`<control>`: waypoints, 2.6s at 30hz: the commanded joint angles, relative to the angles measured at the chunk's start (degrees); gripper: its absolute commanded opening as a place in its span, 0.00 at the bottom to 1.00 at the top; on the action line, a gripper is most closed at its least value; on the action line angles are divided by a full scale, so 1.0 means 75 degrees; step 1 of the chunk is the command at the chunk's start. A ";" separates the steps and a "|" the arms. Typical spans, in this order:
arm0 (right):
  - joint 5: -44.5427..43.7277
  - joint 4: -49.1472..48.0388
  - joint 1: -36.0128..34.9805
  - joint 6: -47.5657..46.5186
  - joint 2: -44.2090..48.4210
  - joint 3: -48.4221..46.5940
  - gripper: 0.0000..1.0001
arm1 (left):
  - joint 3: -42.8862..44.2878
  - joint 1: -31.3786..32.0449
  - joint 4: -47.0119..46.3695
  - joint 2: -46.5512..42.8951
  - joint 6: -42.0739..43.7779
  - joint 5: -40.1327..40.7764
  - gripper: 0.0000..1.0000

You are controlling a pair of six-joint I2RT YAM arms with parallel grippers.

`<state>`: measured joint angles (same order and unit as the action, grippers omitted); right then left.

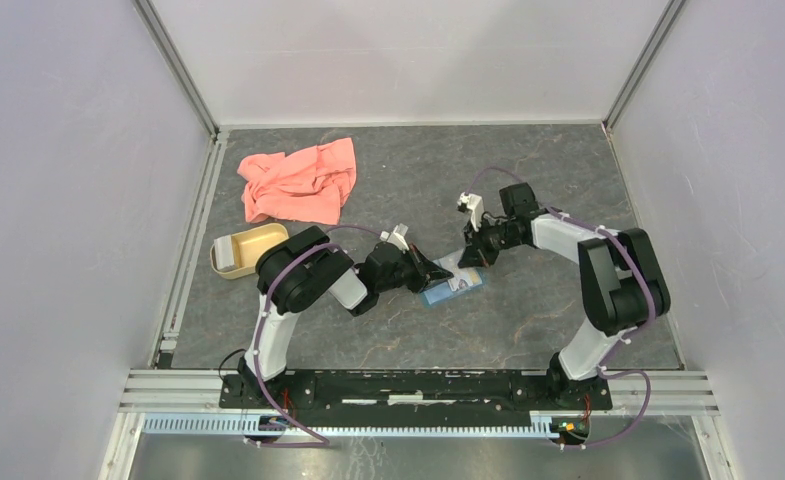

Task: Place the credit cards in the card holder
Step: Insert the credit card into the card holder.

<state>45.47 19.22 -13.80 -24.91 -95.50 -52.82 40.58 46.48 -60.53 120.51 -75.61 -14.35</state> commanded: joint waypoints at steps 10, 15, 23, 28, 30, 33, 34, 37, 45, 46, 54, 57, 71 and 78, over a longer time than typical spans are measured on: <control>-0.0869 0.0495 -0.0125 0.0088 -0.0867 -0.0473 0.05 | -0.0065 -0.0106 0.0572 0.0016 0.0383 0.0238 0.24; -0.1067 0.0501 -0.0129 0.0086 -0.0953 -0.0492 0.05 | -0.0083 -0.0233 0.1128 -0.0411 0.0771 0.0250 0.34; -0.1106 0.0496 -0.0140 0.0086 -0.0973 -0.0497 0.05 | 0.0148 -0.0250 0.2198 -0.0770 0.1250 0.0259 0.35; -0.1094 0.0484 -0.0158 0.0086 -0.0933 -0.0493 0.05 | 0.0242 -0.0244 0.2522 -0.0951 0.1458 0.0267 0.31; -0.1071 0.0483 -0.0170 0.0086 -0.0916 -0.0492 0.05 | 0.0308 -0.0233 0.2617 -0.0979 0.1514 0.0234 0.29; -0.0926 0.0473 -0.0172 0.0037 -0.0849 -0.0492 0.05 | 0.0446 -0.0201 0.2657 -0.0941 0.1528 0.0171 0.27; -0.0829 0.0503 -0.0171 -0.0025 -0.0811 -0.0502 0.06 | 0.0493 -0.0181 0.2666 -0.0902 0.1536 0.0132 0.26; -0.0492 0.0568 -0.0173 -0.0173 -0.0593 -0.0513 0.09 | 0.0615 -0.0135 0.2666 -0.0798 0.1531 0.0104 0.23; -0.0092 0.0732 0.0045 -0.0752 0.0200 -0.0503 0.18 | 0.0712 -0.0139 0.2696 -0.0728 0.1527 0.0109 0.20; -0.0272 0.0769 0.0079 -0.0822 0.0262 -0.0518 0.18 | 0.0728 -0.0139 0.2712 -0.0722 0.1543 0.0113 0.20; -0.2471 0.1283 0.0085 -0.1242 0.0191 -0.0816 0.06 | 0.0874 -0.0133 0.2913 -0.0716 0.1641 0.0075 0.15; -0.2995 0.1445 -0.0128 -0.1359 0.0059 -0.0889 0.05 | 0.0975 -0.0139 0.2997 -0.0683 0.1678 0.0043 0.14; -0.2250 0.2204 -0.0570 -0.1546 -0.0836 -0.1241 0.02 | 0.1483 -0.0065 0.3074 -0.0215 0.1531 -0.0017 0.11; -0.2101 0.2205 -0.0592 -0.1531 -0.0859 -0.1244 0.02 | 0.1636 0.0037 0.2805 -0.0075 0.1317 -0.0089 0.13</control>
<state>24.29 33.85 -16.86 -36.45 -100.42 -61.34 51.22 45.58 -38.37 117.80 -66.37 -16.38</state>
